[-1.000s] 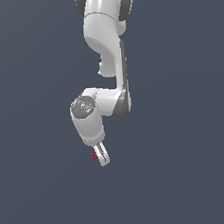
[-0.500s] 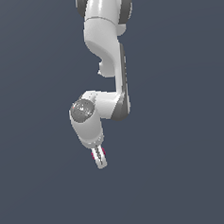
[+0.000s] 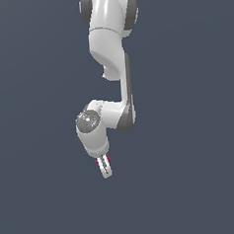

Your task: Pick up the object and move it to a goal position.

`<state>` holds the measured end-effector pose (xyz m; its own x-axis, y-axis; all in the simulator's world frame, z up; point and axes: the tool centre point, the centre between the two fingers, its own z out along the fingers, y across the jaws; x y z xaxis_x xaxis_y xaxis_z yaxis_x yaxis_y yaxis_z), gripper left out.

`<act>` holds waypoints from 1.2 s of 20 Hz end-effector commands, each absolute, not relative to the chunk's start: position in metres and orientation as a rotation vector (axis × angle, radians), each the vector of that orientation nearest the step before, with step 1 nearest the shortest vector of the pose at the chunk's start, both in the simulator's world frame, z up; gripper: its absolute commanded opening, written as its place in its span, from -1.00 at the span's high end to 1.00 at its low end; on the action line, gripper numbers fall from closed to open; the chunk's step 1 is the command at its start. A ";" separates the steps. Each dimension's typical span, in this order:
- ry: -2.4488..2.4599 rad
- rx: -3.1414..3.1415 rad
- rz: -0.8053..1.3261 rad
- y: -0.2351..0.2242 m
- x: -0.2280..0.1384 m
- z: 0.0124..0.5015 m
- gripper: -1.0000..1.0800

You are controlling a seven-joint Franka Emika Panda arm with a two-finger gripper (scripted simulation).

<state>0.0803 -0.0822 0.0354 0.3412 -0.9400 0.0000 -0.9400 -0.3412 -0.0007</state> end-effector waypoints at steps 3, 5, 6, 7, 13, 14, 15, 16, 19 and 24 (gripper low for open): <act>1.805 -2.571 0.001 -0.082 0.080 0.015 -0.92; 1.806 -2.570 0.000 -0.082 0.080 0.012 -0.92; 1.806 -2.570 0.000 -0.082 0.080 0.012 -0.92; 1.806 -2.570 0.000 -0.083 0.081 0.012 -0.92; 1.805 -2.571 0.000 -0.082 0.081 0.012 1.00; 1.805 -2.571 0.000 -0.082 0.081 0.012 1.00; 1.805 -2.571 0.000 -0.082 0.081 0.012 1.00; 1.805 -2.571 0.000 -0.082 0.081 0.012 1.00; 1.805 -2.571 0.000 -0.082 0.081 0.012 1.00; 1.805 -2.571 0.000 -0.082 0.079 0.016 1.00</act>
